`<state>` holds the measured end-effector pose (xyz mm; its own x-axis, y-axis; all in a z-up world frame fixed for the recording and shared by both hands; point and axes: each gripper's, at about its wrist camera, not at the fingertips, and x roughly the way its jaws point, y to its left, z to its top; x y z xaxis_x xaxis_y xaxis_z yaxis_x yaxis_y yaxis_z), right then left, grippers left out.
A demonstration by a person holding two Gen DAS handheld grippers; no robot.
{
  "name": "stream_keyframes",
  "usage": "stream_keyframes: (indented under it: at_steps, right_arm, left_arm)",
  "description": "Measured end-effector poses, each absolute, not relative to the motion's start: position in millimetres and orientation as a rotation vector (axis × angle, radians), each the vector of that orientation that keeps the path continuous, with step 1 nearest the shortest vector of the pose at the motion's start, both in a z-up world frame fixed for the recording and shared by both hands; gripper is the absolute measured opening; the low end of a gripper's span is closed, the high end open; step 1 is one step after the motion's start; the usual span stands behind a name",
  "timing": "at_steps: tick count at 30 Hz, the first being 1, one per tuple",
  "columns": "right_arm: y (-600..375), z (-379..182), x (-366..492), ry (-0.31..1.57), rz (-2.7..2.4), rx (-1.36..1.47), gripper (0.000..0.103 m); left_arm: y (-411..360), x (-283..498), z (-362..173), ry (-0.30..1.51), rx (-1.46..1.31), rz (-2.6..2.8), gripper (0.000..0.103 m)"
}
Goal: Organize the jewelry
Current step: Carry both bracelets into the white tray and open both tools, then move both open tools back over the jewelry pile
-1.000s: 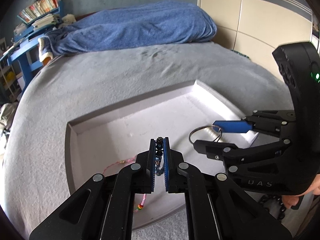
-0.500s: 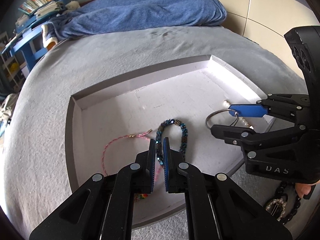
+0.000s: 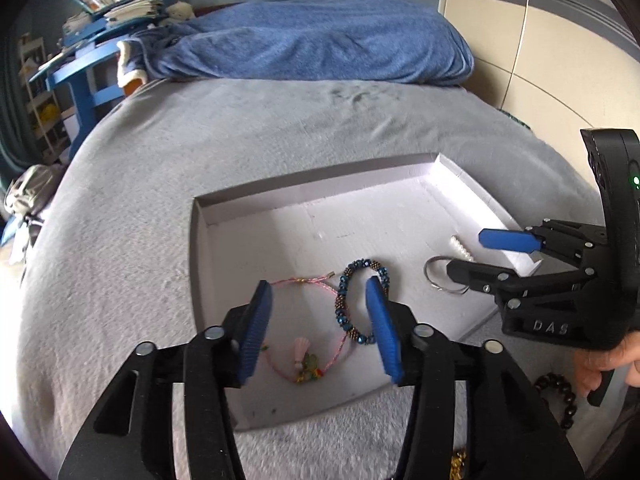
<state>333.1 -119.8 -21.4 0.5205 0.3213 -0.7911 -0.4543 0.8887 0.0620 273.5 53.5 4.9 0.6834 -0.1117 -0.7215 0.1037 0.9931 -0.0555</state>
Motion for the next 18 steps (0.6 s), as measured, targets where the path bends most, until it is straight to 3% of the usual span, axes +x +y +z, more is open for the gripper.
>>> stream_keyframes:
  at_steps: [7,18]
  right_arm:
    - [-132.7,-2.7,320.4,0.877,0.450,-0.103,0.059]
    - [-163.3,6.0,289.1,0.862,0.400,-0.059,0.062]
  left_arm:
    - [50.7,245.8,19.0,0.779,0.006,-0.135,0.061]
    - [30.9,207.0,20.4,0.776,0.026,-0.209,0.061]
